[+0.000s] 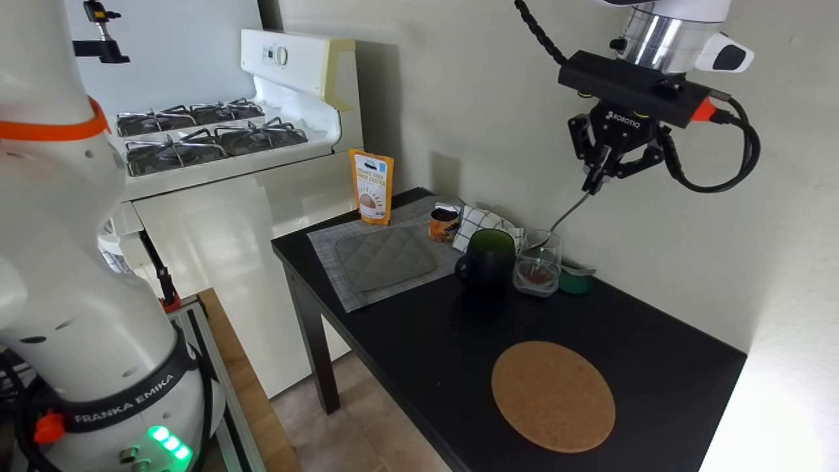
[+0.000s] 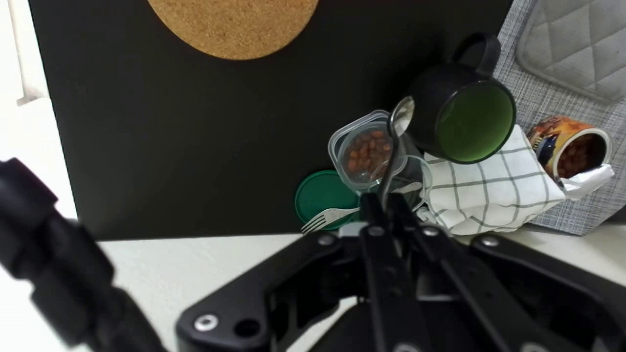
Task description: Move the spoon to the black mug cup
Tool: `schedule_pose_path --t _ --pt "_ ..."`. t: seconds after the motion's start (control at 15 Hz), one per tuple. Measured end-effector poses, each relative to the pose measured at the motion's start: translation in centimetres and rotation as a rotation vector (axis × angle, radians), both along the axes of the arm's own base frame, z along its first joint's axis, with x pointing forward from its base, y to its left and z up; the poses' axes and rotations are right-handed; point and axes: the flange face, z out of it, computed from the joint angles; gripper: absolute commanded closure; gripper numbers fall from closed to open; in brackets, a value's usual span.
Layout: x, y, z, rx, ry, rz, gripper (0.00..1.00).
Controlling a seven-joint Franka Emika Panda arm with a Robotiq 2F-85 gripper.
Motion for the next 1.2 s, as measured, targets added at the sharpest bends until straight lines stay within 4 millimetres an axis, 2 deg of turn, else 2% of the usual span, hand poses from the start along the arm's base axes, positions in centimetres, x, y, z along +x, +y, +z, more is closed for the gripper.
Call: schedule_pose_path --t 0.07,0.13,0.87,0.93,1.2 --pt "0.01 0.03 0.02 0.0 -0.001 0.004 0.98" --pt "0.08 0.2 0.02 0.0 -0.001 0.007 0.93" --pt "0.12 0.2 0.02 -0.001 -0.001 0.008 0.93" --pt "0.12 0.2 0.02 -0.001 -0.001 0.008 0.98" --pt "0.16 0.26 -0.18 -0.011 -0.008 0.009 0.98"
